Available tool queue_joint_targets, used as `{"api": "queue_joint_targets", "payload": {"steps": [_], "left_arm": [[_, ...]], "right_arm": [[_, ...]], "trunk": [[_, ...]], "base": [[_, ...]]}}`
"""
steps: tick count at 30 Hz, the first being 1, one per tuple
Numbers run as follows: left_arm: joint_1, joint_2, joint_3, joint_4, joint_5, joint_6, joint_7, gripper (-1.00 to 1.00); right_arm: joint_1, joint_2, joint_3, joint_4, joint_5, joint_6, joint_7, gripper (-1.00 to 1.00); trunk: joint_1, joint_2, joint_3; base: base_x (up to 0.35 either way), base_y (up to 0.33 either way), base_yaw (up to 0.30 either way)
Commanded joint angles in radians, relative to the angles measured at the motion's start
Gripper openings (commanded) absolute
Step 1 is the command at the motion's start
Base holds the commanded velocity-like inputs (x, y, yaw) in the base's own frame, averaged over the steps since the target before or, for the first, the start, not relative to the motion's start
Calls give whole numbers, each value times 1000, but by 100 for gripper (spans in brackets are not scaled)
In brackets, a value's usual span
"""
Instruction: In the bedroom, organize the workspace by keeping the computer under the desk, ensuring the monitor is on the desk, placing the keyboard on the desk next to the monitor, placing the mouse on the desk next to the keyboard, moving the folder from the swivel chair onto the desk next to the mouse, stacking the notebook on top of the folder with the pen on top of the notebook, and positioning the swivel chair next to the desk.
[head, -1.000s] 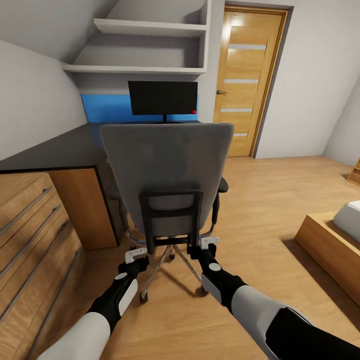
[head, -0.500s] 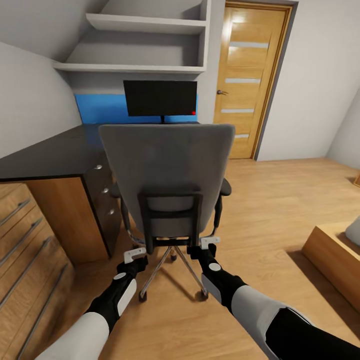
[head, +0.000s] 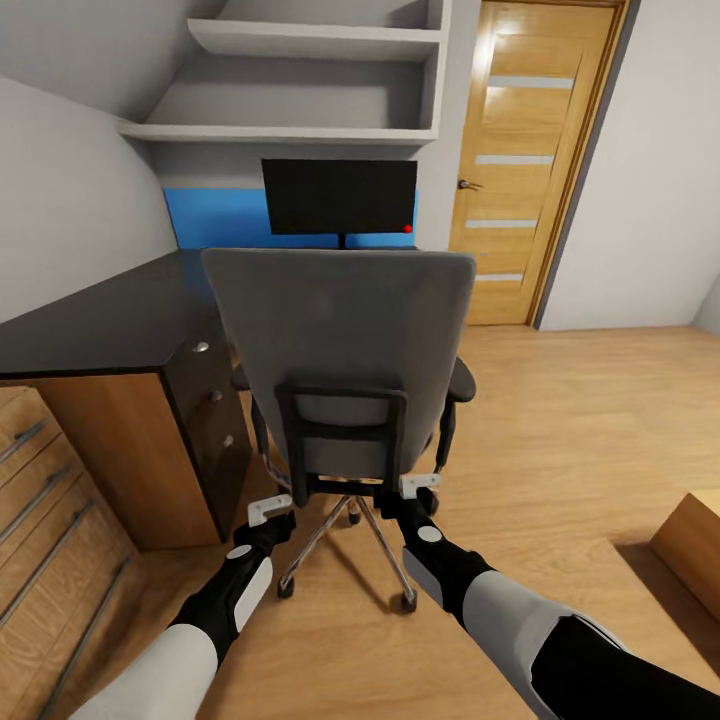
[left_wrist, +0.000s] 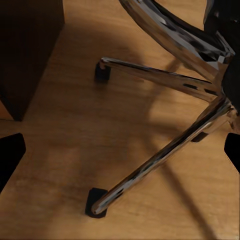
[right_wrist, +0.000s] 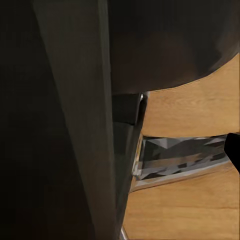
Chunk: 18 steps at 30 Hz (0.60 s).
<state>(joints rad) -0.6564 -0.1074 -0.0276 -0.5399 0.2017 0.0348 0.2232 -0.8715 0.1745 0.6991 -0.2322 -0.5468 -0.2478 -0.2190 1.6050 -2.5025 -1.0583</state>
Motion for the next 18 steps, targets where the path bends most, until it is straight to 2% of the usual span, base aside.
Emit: {"api": "queue_joint_targets", "payload": {"steps": [1,18], "left_arm": [[0,0,-3,-2,7,4,5,100],[0,1,-3,-2,7,4,7,100]], "right_arm": [[-1,0,8,0,-5,-4,-5,100],[-1,0,8,-1,-4,-4,-5,100]], "trunk": [[0,0,-1],[0,0,-1]], "base": [[317,0,19],[315,0,3]]}}
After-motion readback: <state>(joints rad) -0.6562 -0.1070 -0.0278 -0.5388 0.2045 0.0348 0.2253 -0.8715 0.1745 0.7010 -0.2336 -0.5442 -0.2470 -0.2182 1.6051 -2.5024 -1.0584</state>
